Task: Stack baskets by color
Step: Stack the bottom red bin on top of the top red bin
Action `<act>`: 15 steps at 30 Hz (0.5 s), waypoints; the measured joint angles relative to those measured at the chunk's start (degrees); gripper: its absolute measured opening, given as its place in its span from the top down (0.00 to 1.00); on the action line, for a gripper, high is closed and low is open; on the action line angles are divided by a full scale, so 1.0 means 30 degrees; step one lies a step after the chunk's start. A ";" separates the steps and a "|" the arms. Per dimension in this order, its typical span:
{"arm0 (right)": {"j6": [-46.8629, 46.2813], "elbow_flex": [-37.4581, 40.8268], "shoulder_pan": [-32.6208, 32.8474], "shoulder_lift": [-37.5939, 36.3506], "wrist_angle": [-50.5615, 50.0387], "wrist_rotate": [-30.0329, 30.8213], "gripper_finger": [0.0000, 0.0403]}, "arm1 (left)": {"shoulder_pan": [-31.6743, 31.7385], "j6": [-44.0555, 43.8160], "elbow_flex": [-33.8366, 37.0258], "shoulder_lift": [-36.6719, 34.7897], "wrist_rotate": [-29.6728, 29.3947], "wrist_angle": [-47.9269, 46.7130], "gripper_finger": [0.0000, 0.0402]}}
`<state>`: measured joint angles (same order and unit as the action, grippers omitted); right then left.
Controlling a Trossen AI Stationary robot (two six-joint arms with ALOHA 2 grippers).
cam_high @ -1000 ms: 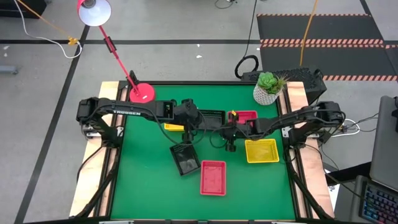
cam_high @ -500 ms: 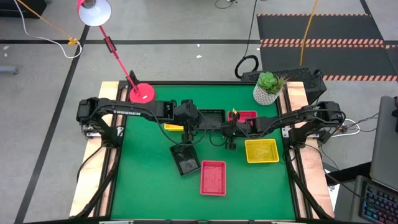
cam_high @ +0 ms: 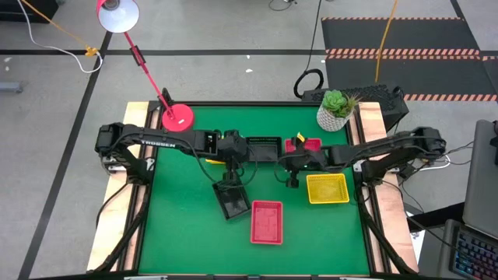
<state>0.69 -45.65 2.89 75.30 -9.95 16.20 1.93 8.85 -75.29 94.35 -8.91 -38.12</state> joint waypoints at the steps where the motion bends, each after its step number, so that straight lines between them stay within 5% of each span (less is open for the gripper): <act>1: 0.0000 0.0000 0.0130 -0.0422 -0.0060 -0.0004 1.00 | -0.0166 -0.0050 0.0000 0.0007 0.0001 -0.0153 0.71; 15: -0.2233 -0.4157 0.3928 -0.1734 -0.6193 0.0043 1.00 | -0.3244 -0.0148 0.0000 0.0015 0.0007 -0.0758 0.71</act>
<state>-6.01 -58.12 14.67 70.10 -28.53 16.33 -7.80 8.40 -75.29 94.39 -8.88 -40.40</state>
